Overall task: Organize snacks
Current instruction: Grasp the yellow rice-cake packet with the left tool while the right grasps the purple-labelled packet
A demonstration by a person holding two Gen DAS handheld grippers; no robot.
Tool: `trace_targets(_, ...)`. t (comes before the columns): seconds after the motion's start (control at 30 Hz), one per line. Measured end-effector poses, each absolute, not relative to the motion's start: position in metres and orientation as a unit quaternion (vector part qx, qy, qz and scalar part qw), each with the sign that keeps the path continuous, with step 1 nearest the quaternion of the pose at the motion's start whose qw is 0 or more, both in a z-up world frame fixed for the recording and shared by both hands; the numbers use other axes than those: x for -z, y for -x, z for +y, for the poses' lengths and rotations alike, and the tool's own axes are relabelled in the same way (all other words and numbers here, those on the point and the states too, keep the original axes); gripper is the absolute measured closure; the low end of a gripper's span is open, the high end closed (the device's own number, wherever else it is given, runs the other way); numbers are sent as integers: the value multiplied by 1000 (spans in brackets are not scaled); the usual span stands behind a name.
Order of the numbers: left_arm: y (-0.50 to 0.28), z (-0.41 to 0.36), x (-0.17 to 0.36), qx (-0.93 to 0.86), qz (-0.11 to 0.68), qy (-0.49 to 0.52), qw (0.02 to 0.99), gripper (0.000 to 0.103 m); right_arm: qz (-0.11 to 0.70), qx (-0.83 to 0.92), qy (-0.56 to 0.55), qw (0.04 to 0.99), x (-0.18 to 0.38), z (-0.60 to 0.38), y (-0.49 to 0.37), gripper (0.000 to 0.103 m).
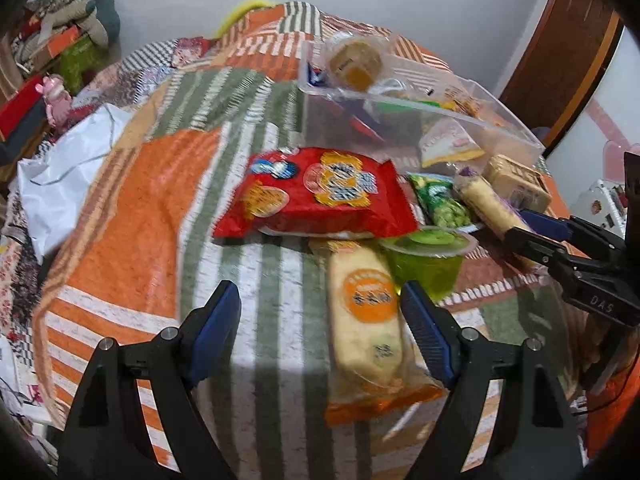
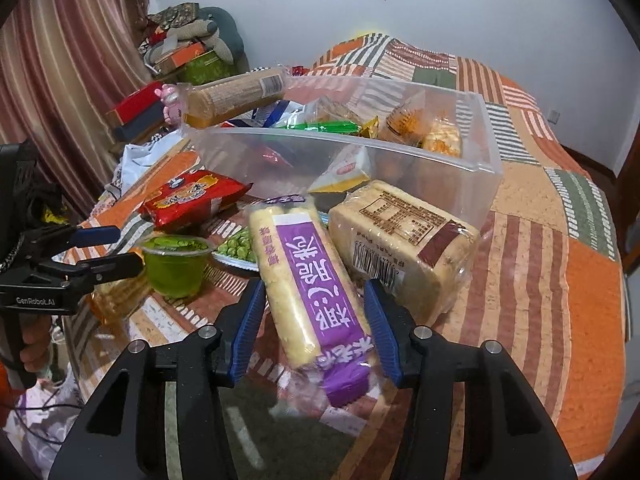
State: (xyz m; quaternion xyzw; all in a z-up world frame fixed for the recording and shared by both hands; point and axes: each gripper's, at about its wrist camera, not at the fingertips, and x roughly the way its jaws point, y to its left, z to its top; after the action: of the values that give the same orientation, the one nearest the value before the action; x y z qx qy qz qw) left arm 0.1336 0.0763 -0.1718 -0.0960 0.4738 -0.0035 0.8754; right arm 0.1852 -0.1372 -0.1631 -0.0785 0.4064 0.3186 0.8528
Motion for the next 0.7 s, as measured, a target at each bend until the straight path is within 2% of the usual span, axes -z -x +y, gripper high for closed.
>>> trace_targets(0.23,-131,65,180,3,471,87,878,21,411,-311,86,853,163,-151,-164,57)
trace_targets(0.3,-131,63,181,4,465,92,880,24,418,-312,83,849,163,-153,-161,57)
trace_targets(0.37,-129,60,183,-1,461,83,883,36,421,-317,85,846,162,-155,-157,56)
trace_targets(0.47,-130,57,183,-4,455,62,888,44,423,-324,82,842,160,-155,-155,56)
trace_targets(0.57,-126,57,183,1,450,55,891,58,426,-329,72,840,159,-155,-160,56)
trace_targets(0.7,-120,60,182,5,446,55,893,67,432,-327,62,838,165,-149,-171,56)
